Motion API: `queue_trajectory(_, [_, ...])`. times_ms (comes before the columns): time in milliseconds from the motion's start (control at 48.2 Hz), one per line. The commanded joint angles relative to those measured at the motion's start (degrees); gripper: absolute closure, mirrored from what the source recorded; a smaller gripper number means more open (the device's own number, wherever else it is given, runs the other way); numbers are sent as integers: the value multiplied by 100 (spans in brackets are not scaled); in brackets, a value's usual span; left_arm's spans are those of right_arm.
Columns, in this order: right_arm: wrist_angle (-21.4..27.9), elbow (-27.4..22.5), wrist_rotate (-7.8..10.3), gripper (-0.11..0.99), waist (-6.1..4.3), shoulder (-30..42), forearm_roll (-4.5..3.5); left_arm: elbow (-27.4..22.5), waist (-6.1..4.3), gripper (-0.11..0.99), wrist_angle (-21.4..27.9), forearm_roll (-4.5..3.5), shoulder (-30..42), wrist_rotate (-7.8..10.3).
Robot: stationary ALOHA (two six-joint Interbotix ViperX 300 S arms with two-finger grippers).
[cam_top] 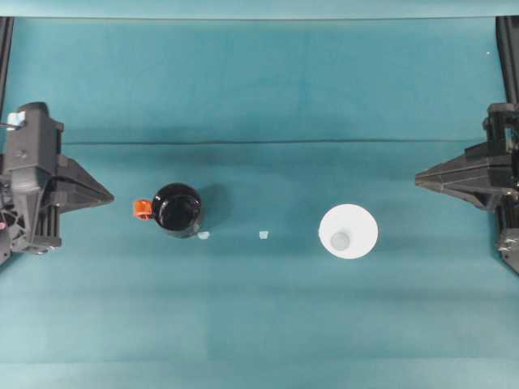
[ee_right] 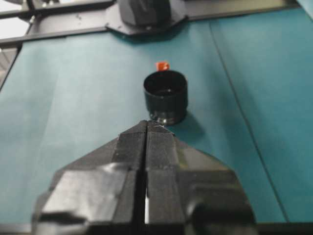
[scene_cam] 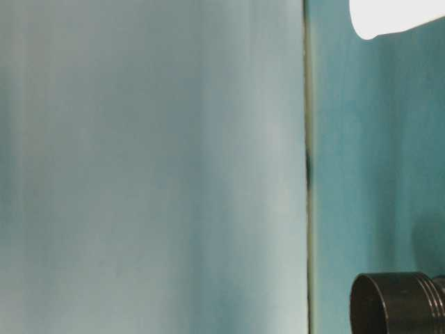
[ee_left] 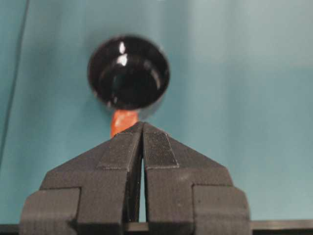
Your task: Put the paper cup into the moved red handle cup holder.
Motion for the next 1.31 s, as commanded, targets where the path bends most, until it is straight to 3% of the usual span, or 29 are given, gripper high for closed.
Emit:
queue_trajectory(0, [18,-141,62,99,-9,35,18,-185,18,85,88,9,18,-18])
queue_trajectory(145, [26,-141,62,99,-9,35,18,-202,26,85,132,9,18,-26])
queue_trajectory(208, [35,-141,62,99,-9,35,18,-202,44,79,132,9,35,-26])
queue_trajectory(291, [62,-141,62,99,-9,35,18,-211,53,60,132,9,79,-26])
queue_trajectory(457, [141,-141,62,99,-9,35,18,-246,53,10,176,9,220,0])
queue_trajectory(540, [158,-141,62,99,-9,35,18,-281,53,-5,281,18,325,44])
queue_trajectory(685, [158,-132,62,99,-9,35,18,-369,62,-7,457,44,598,70])
queue_trajectory(809, [158,-141,62,99,-9,35,18,-448,149,-9,492,44,967,97])
queue_trajectory(1059, [255,-132,70,99,-9,35,18,-642,272,-9,501,44,1819,483])
queue_trajectory(1287, [255,-132,70,99,-9,35,18,-694,316,-9,299,53,2496,563])
